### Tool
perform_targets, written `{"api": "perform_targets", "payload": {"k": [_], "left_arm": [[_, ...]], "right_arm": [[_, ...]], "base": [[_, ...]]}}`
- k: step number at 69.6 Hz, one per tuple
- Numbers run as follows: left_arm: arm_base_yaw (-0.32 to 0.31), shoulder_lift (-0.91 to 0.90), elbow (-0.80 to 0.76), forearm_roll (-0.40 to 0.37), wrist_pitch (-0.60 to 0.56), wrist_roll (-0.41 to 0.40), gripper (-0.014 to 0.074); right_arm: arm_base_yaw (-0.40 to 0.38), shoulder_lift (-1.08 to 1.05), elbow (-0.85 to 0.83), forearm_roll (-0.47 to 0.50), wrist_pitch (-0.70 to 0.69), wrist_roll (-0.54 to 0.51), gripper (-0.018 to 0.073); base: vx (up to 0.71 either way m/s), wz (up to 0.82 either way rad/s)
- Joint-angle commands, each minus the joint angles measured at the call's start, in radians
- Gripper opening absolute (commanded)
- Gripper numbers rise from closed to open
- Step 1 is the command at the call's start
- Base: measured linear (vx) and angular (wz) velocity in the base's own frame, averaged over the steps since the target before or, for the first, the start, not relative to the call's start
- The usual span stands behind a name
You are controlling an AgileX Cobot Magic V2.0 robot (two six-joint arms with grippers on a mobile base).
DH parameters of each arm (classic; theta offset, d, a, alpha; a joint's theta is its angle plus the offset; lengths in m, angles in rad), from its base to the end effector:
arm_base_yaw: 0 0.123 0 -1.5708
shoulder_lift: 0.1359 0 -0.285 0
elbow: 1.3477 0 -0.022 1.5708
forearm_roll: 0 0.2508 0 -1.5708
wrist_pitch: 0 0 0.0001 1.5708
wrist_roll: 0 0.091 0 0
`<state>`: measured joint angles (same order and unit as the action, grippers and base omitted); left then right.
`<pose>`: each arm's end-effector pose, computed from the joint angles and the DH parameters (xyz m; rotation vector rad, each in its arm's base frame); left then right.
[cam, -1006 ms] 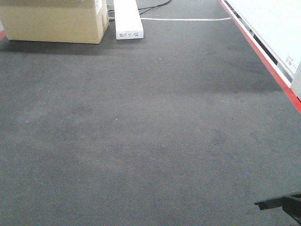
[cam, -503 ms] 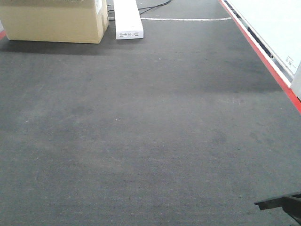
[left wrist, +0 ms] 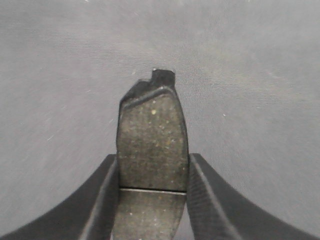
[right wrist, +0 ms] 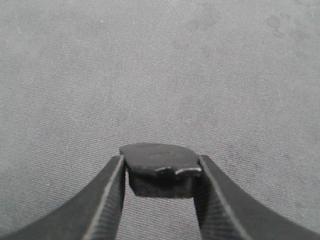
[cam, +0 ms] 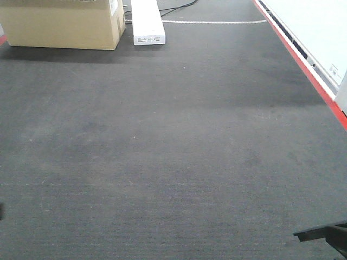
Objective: Move and align brake pads A on conveyor
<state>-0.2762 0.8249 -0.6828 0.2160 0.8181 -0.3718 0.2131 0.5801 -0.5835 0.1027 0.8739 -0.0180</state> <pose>0.1452 -0.0263 0.2966 -0.0060 2.4182 -0.0368 0.0934 0.0275 0.2908 -0.2330 2.3477 0.2201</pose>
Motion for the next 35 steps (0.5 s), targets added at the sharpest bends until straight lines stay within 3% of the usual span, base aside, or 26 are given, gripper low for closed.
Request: {"api": "perform_targets", "payload": {"k": [1,23,35], "left_arm": [[0.001,0.123,-0.048,0.018,-0.129,-0.013,-0.0006],[0.002,0.515,-0.300,0.026,-0.112,0.026,-0.0006],[0.069,0.647,-0.419,0.025,-0.039,0.055,-0.0006]], "right_arm": [[-0.002,0.002,-0.029,-0.001,-0.071,-0.011,-0.0012],[-0.002,0.002,-0.029,-0.001,-0.071,-0.011,-0.0012],[-0.002,0.002,-0.029,-0.001,-0.071,-0.011,-0.0012]], "base": [[0.00,0.00],[0.00,0.00],[0.00,0.00]]}}
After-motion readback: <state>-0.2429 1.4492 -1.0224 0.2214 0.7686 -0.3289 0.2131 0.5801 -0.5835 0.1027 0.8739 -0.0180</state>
